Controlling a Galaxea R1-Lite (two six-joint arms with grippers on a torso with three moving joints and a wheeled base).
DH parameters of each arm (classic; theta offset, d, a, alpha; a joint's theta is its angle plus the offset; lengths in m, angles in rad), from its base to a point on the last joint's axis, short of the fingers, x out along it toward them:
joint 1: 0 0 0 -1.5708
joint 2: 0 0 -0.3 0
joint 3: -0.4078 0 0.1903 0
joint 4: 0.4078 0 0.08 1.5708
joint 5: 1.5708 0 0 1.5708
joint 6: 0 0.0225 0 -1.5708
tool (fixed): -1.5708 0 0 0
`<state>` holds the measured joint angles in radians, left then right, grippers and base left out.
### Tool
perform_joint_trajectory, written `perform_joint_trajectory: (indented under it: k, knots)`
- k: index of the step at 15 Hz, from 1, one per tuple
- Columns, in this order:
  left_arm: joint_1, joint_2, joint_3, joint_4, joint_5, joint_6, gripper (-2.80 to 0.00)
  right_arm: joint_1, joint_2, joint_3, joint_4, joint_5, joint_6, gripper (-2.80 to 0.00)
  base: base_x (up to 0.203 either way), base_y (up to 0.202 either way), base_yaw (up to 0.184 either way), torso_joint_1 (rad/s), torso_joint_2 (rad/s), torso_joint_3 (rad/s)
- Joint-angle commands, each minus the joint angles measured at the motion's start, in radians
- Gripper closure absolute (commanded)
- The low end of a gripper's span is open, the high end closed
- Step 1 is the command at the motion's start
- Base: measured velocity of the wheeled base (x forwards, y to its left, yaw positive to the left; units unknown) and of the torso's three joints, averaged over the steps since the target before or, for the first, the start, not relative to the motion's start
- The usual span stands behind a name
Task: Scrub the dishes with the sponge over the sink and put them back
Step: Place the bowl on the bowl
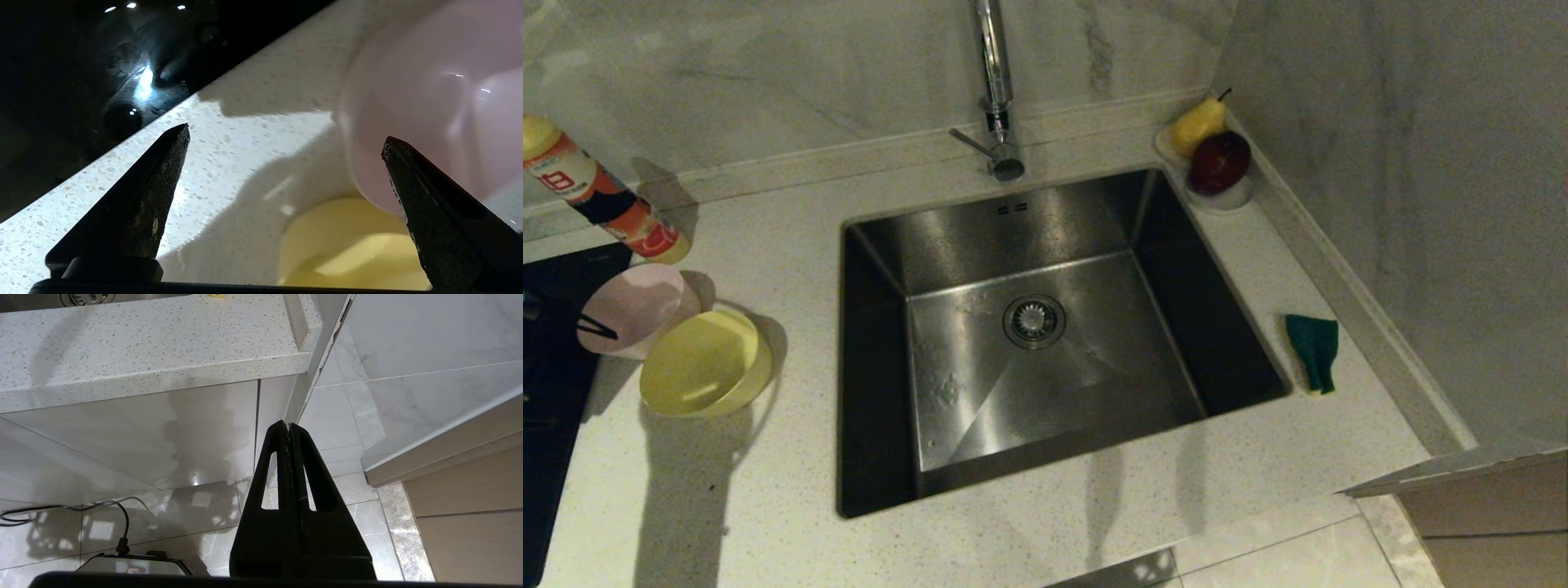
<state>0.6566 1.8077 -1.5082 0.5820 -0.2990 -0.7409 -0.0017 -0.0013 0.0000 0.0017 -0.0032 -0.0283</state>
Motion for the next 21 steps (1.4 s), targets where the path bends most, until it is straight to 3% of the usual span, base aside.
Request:
perform_joint_trajectory:
  k: [1, 17, 18, 21]
  knots:
    - [0.000, 0.017, 0.012, -0.014, -0.002, -0.009, -2.80, 0.000, 0.001, 0.000, 0.000, 0.000, -0.001, 0.00, 0.000, 0.000, 0.000, 0.000, 0.00, 0.000]
    - [0.000, 0.045, 0.037, -0.037, -0.038, -0.009, -2.80, 0.000, 0.001, 0.000, 0.000, 0.000, -0.001, 0.00, 0.000, 0.000, 0.000, 0.000, 0.00, 0.000]
    - [0.000, 0.045, 0.037, -0.037, -0.038, -0.008, 0.00, 0.000, 0.001, 0.000, 0.000, 0.000, -0.001, 0.00, 0.000, 0.000, 0.000, 0.000, 0.00, 0.000]
    - [0.000, 0.045, 0.038, -0.036, -0.041, -0.009, 0.00, 0.000, 0.001, 0.000, 0.000, 0.000, -0.001, 0.00, 0.000, 0.000, 0.000, 0.000, 0.00, 0.000]
